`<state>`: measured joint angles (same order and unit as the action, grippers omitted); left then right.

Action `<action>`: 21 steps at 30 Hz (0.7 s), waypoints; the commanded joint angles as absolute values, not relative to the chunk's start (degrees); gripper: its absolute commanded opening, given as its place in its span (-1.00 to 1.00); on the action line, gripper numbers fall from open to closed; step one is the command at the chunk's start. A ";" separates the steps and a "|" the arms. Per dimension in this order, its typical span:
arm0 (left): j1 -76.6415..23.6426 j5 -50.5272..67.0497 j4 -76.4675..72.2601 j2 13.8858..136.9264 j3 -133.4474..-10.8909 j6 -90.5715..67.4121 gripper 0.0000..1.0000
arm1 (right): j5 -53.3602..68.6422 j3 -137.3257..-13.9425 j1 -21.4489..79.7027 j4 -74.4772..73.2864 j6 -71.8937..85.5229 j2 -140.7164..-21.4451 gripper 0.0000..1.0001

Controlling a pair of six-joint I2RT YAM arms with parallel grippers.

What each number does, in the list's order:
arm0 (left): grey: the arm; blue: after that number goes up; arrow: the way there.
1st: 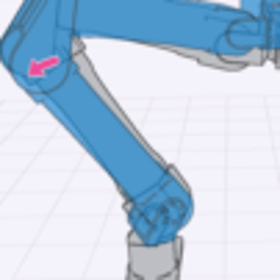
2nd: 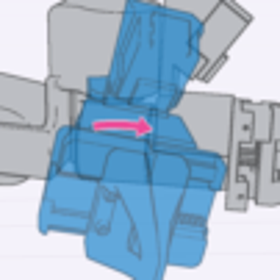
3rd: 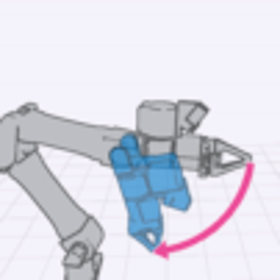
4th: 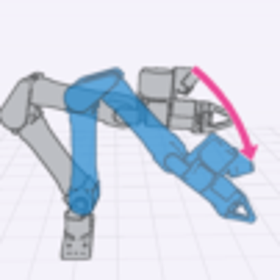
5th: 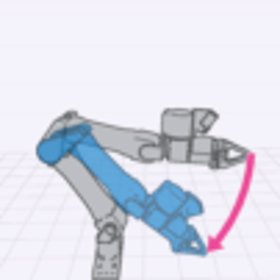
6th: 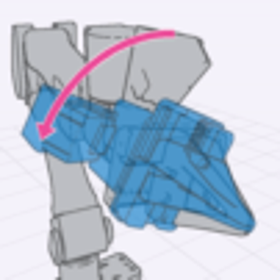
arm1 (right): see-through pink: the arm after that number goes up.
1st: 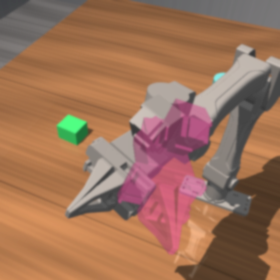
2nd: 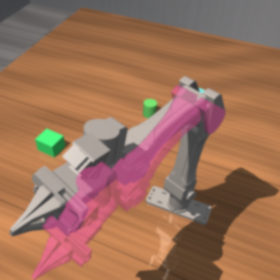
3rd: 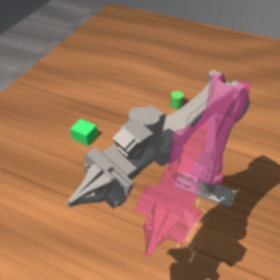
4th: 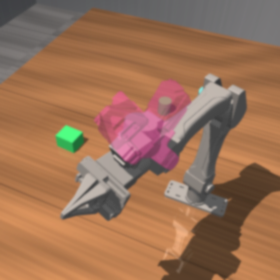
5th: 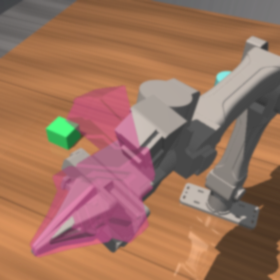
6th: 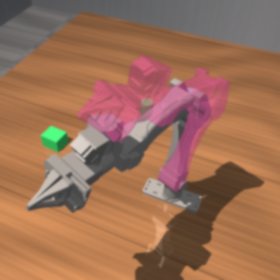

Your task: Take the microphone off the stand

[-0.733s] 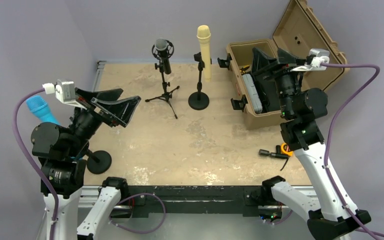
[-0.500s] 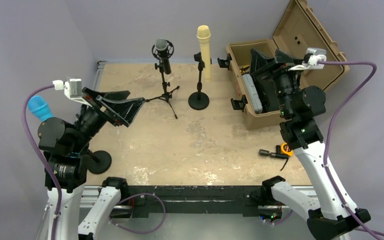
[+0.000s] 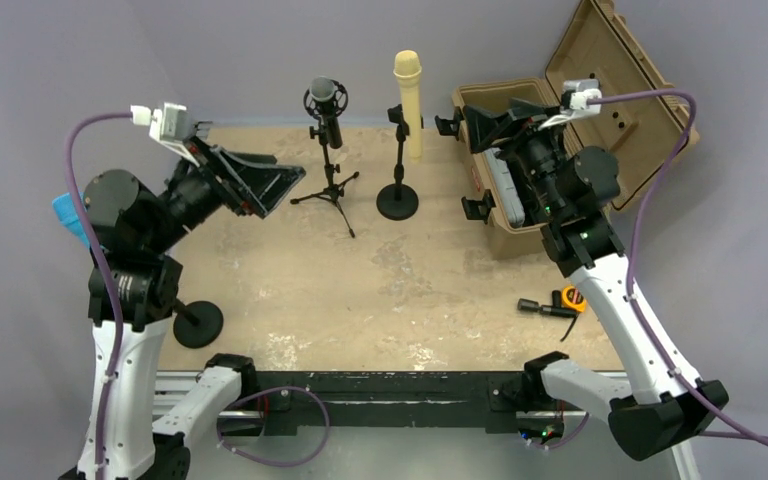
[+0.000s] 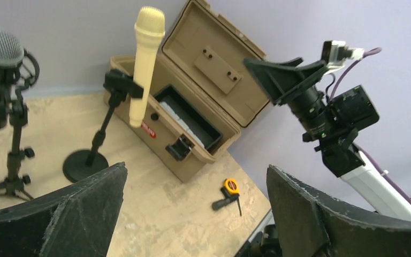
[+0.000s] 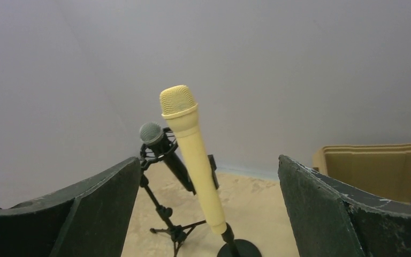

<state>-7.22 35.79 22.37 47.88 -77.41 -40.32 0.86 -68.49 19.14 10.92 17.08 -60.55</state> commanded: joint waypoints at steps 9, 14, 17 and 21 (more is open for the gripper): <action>-8.26 36.93 18.80 56.75 -79.76 -27.67 1.00 | 0.26 -69.73 29.50 21.26 19.81 -71.61 0.97; -7.30 36.70 17.73 55.08 -74.81 -26.57 1.00 | -6.57 -73.06 30.45 22.79 22.36 -77.94 0.95; -7.29 38.00 17.16 54.95 -73.51 -26.98 1.00 | -8.81 -76.72 31.37 22.73 23.15 -82.42 0.92; -7.50 39.27 15.29 54.89 -72.25 -28.25 1.00 | -11.77 -80.99 32.23 23.01 21.22 -87.11 0.88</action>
